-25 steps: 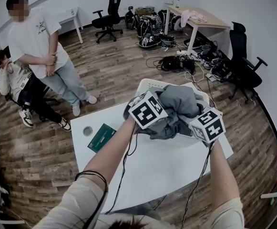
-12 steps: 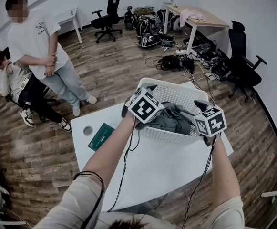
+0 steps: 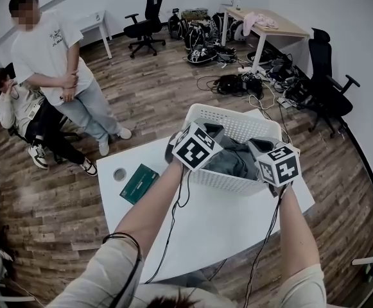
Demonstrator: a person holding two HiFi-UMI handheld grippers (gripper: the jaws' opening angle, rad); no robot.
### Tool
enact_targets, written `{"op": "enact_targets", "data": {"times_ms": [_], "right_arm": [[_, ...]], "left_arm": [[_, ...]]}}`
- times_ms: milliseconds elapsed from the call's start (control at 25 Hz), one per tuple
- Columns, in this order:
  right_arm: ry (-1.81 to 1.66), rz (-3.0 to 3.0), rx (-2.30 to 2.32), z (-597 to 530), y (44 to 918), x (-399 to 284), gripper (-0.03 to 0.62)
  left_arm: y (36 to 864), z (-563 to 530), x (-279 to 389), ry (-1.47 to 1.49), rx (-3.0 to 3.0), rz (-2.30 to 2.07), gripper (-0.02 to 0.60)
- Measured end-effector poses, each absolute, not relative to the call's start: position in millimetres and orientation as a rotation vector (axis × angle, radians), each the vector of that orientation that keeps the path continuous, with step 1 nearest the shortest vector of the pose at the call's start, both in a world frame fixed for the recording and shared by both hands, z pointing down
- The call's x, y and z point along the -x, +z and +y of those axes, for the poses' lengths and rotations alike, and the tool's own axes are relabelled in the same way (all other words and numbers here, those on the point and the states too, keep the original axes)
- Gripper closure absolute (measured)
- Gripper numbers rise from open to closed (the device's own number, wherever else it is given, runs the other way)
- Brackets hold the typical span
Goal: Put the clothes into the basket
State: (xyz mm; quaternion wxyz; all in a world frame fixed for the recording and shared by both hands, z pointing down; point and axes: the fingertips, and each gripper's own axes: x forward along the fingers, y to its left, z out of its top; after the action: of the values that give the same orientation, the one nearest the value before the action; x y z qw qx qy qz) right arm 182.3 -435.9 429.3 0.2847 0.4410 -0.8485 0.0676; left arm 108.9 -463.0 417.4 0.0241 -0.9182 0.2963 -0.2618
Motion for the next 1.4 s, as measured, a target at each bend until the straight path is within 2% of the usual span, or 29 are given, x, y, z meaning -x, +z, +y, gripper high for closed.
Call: {"op": "enact_targets", "data": {"times_ms": [280, 720, 1000, 1400], "right_arm": [[0.183, -2.324, -1.187, -428.2, 425.7, -162.3, 0.579], [0.1, -2.405, -1.192, -387.0, 406.2, -145.5, 0.579], [-0.052, -2.484, -1.199, -316.9, 373.2, -122.2, 0.579], [0.022, -2.554, -1.237, -208.3, 387.3, -106.4, 0.58]], "left_arm": [[425.3, -445.2, -121.1, -0.812, 2.879, 0.867, 0.571], [408.9, -397.5, -124.8, -0.635, 2.934, 0.857, 0.571], [380.4, -319.8, -115.0, -0.522, 2.888, 0.82, 0.571], [375.9, -217.7, -76.7, -0.444, 2.889, 0.914, 0.571]]}}
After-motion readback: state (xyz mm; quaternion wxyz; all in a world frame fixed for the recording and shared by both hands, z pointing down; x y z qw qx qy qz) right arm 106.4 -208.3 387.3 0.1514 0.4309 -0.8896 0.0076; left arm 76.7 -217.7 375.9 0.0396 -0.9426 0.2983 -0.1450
